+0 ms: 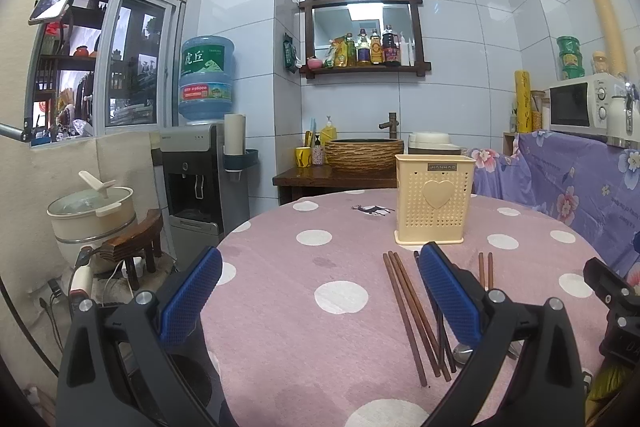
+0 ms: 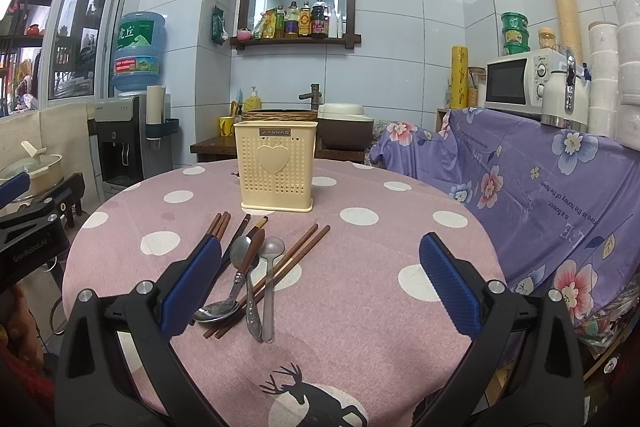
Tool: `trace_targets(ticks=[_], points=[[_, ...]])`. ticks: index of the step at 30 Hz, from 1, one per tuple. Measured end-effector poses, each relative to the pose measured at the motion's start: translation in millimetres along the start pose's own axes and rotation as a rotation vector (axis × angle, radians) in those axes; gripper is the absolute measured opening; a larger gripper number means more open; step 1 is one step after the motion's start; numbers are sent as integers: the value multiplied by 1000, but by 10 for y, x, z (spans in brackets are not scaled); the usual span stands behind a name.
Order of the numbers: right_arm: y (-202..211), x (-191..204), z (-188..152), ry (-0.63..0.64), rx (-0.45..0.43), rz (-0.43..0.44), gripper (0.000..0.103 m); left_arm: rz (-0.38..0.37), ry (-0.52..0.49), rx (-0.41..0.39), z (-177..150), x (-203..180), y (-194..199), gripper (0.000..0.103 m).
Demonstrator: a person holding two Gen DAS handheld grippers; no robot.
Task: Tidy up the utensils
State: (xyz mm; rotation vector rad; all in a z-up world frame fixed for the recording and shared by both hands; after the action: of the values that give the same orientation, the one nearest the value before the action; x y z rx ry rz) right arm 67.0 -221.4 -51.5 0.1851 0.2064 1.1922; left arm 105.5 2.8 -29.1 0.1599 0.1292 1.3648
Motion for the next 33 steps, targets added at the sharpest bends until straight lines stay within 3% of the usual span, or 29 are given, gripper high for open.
trace_targets(ticks=[6,12,18,23,28,33], points=[[-141,-1,-56,10,40,-12,98,-4,-15,27,-1,-16,-116,98],[-405,-37,-158,1,133,-25,98,-37,-42,132,-81,-75,-364,98],[-868,-154,-303,-35,316,-42,98,-87,-53,280,-156,-59,-733,98],[-1145,-119,-339,-78,416,1,98,-157,54,448,-305,28,-1126,98],[-1270,152,-309,-61,462,90,85,-116,36,501,-338,70,-1342,95],[-1369,626,-318,-36,532,219,56,-91,60,541,-381,127,-1458,82]])
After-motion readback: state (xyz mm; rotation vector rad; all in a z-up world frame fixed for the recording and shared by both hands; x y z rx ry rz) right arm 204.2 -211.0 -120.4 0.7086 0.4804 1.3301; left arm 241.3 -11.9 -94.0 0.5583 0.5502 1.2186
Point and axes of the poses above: each gripper's, at about its wrist camera, not at the fingertips, and y roughly against the way its jaws point, x to its left, z to its top, the point moved 10 cm from there along -y, roughly the way its jaws point, and after that the axes turned 11 degrees about -z, right-handed, at the moved point
